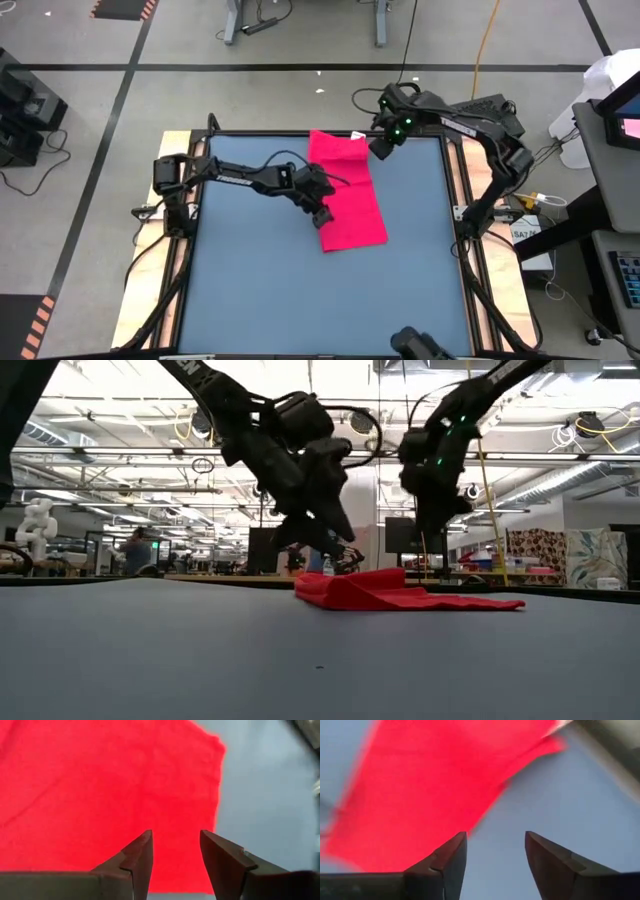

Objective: Roll towel
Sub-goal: Roll the red towel

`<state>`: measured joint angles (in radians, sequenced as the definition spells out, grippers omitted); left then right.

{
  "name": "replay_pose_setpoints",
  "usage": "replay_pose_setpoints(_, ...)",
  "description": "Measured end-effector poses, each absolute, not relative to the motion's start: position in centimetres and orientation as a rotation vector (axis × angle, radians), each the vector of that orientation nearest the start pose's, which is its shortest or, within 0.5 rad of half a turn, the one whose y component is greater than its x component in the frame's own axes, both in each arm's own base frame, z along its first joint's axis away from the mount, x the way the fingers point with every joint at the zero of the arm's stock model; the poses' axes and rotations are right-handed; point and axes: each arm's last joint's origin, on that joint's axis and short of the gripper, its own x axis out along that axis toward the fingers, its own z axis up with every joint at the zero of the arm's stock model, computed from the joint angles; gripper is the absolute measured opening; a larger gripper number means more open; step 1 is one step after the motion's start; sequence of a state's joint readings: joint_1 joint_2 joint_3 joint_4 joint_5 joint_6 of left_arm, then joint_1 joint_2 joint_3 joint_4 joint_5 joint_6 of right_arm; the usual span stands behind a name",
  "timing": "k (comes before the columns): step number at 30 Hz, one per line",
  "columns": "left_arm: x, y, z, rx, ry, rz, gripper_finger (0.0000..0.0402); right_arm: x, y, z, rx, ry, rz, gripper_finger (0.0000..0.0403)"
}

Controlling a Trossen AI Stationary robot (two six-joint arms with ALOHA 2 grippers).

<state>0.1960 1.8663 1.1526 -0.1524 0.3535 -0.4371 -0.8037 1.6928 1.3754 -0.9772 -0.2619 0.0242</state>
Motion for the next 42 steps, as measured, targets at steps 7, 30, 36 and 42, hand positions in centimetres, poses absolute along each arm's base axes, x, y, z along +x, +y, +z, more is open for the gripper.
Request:
replay_pose_setpoints(7,38.1,5.7,13.8,-0.585,0.959,0.023,0.0166,25.2,-17.8,27.0,0.812,1.147,-0.350,0.0182)
replay_pose_setpoints(30,35.3,1.1,20.1,-0.739,1.003,0.136,0.0166,23.6,-1.3,19.3,0.675,1.120,-0.193,0.0122)
replay_pose_setpoints(36,35.3,-3.0,19.7,-0.714,1.023,0.177,0.0166,23.8,-1.0,18.7,0.671,1.024,-0.132,0.0103)
replay_pose_setpoints(42,35.2,-5.8,19.5,-0.619,0.963,0.273,0.0166,24.6,-0.2,18.1,0.792,0.909,-0.153,0.0076)
